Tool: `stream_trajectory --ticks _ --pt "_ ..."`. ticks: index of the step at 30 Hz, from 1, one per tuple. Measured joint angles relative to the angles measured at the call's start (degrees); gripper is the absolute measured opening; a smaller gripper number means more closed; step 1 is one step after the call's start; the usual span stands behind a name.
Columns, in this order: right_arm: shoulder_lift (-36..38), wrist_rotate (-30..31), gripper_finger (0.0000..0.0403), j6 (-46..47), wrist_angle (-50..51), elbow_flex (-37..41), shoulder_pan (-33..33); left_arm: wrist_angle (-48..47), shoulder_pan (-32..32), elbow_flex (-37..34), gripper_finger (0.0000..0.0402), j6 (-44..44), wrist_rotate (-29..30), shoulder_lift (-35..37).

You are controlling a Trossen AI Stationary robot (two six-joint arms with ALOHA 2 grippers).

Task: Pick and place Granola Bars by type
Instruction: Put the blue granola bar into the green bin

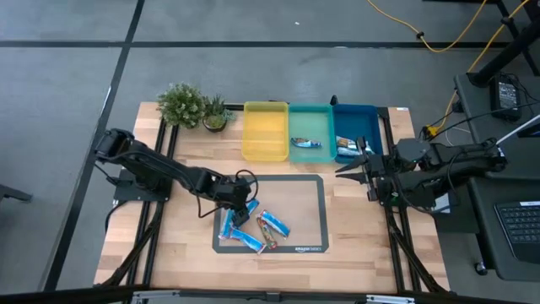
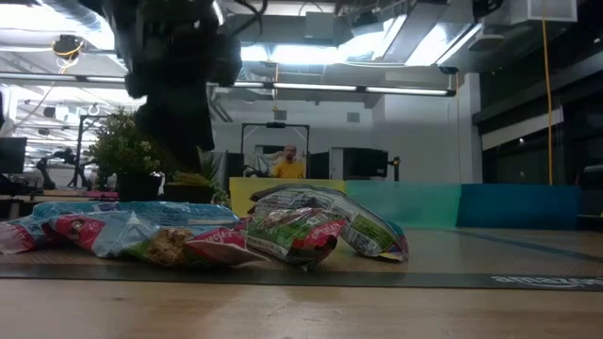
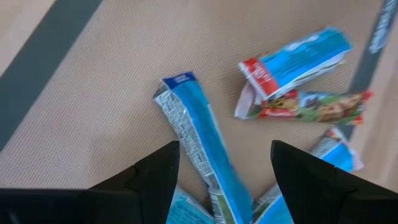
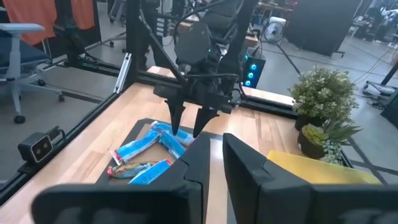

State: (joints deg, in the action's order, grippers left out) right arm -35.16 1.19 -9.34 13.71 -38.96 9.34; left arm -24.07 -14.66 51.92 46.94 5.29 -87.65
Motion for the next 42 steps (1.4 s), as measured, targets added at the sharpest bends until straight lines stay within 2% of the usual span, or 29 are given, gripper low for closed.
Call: stream_trajectory --ticks 8,18,23,30,34,36,42 --pt "0.0 0.0 0.0049 0.1 0.6 0.0 0.0 0.5 0.0 0.0 0.0242 -0.1 -0.2 -4.8" --pt "0.0 -1.4 0.0049 0.7 1.0 0.0 0.0 6.6 -0.7 0.0 0.0232 1.1 -2.9 -11.2" --pt "0.0 -1.5 0.0049 1.4 1.0 0.0 0.0 6.0 -1.0 0.1 0.0182 1.8 -1.3 -11.5" --pt "0.0 -1.5 0.0049 1.4 1.0 0.0 0.0 5.8 -1.0 0.0 0.007 2.4 -1.0 -11.7" --pt "0.0 -1.5 0.0049 1.4 1.0 0.0 0.0 5.8 -1.0 0.2 0.0019 3.3 -1.5 -11.7" --pt "0.0 -1.5 0.0049 1.4 1.1 0.0 0.0 5.3 -0.9 0.9 0.0007 2.7 -2.0 -11.8" --pt "0.0 -1.5 0.0049 1.4 1.5 0.0 0.0 2.5 -0.9 6.6 0.001 -2.8 -5.5 -11.4"
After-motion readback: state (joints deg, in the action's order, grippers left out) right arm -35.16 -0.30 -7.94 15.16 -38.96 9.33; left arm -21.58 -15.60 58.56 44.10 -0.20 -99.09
